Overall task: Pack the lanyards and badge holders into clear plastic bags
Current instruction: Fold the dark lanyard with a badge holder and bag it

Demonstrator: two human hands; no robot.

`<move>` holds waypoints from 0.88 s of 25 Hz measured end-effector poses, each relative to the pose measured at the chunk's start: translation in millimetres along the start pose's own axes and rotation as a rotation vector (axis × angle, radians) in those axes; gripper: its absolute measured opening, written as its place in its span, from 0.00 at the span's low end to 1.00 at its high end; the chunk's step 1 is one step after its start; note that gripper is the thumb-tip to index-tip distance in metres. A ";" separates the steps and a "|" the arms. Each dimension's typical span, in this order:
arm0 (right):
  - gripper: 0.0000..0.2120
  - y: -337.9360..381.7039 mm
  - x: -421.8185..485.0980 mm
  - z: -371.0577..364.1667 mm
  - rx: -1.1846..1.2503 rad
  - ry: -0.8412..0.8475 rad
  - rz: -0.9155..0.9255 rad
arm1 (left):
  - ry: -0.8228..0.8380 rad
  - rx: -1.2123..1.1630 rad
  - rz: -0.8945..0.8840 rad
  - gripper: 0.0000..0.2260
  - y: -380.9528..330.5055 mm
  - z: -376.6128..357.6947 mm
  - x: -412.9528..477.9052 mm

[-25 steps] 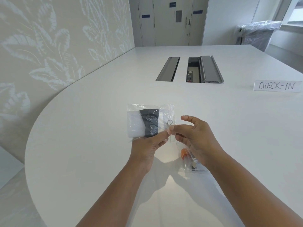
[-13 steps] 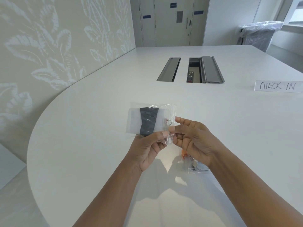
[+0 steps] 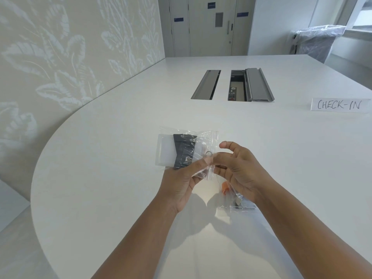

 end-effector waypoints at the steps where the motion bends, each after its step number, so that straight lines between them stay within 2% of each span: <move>1: 0.21 -0.6 0.5 0.3 -0.003 0.004 0.005 | -0.029 -0.025 -0.008 0.06 0.4 0.7 0.2; 5: 0.17 6.7 3.0 1.7 -0.164 0.084 0.109 | -0.126 -0.002 -0.078 0.07 -3.1 10.4 4.3; 9: 0.07 8.0 4.9 5.2 -0.155 0.064 0.135 | -0.155 0.123 -0.139 0.11 -5.9 13.6 6.3; 16: 0.05 3.1 5.4 9.4 -0.178 0.041 0.076 | -0.170 0.202 -0.253 0.11 -10.8 8.9 -0.1; 22: 0.04 3.2 3.0 7.2 -0.083 0.057 0.044 | -0.123 0.212 -0.222 0.12 -12.3 8.3 -1.1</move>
Point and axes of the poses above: each hand's wrist, its own x-axis towards the middle knuckle, its own z-axis out of the back of the hand, y = z × x, the point moved 7 cm from there along x, towards the middle knuckle, and after that the axes turned 13 degrees about z, right-handed, at the moved point
